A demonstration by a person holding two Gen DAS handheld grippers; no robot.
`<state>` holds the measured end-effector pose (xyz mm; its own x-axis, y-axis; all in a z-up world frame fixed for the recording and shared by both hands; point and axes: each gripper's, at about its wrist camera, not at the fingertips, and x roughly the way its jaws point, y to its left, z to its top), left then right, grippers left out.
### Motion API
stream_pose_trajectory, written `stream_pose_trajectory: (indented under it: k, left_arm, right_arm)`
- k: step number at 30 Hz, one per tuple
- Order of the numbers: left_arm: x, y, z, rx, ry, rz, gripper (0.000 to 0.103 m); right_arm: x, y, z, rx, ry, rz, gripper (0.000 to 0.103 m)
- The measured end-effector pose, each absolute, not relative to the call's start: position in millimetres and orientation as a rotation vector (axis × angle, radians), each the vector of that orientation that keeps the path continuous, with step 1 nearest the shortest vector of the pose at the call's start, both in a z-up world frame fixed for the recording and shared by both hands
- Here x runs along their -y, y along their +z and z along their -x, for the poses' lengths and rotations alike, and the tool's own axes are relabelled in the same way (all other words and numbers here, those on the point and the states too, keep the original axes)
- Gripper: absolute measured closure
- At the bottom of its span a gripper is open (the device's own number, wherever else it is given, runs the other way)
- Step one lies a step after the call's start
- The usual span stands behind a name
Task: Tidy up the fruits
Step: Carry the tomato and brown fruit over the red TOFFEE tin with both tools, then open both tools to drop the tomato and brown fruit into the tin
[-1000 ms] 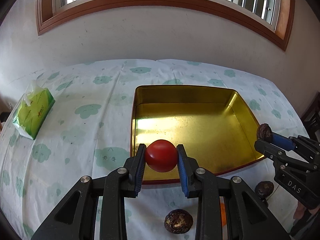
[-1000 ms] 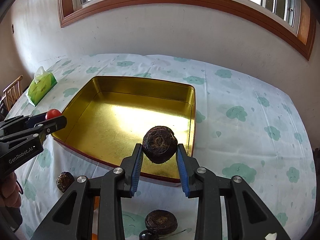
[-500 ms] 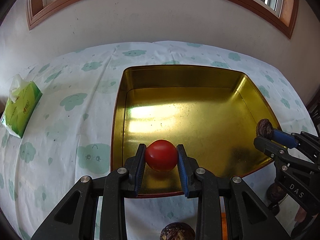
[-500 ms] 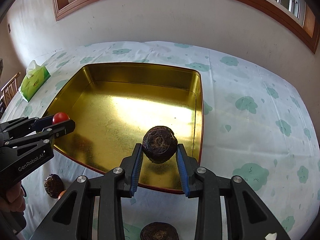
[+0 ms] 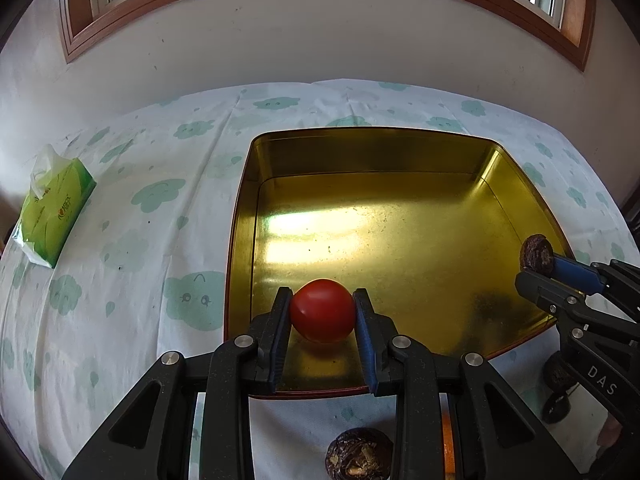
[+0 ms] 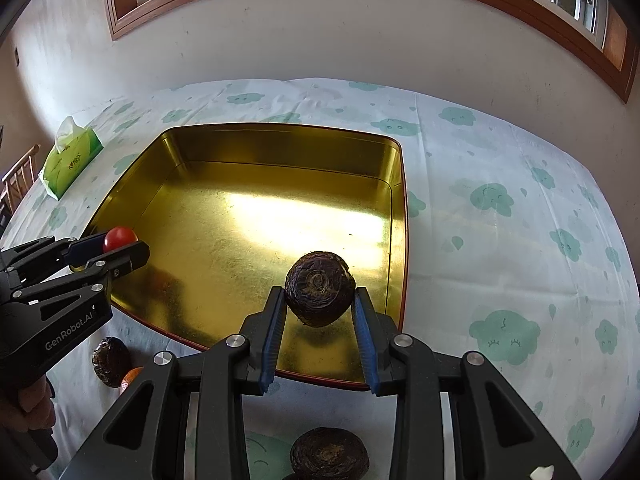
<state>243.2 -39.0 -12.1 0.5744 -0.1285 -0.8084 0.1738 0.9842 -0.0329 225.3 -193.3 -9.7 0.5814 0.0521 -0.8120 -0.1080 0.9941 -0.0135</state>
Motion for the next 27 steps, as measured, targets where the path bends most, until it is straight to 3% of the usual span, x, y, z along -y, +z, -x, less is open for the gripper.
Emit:
stream_pose_trajectory:
  k: [12,27]
  left_arm:
    - [38,-13,-243,-0.945,-0.173,-0.055,0.071]
    - [37,-3,-223,-0.938,-0.173,-0.057,0.065]
  right_arm:
    - [190,-10,-223,-0.946,0.089,0.074,0.071]
    - [189,2,-201,-0.923,0.091,0.072,0.062]
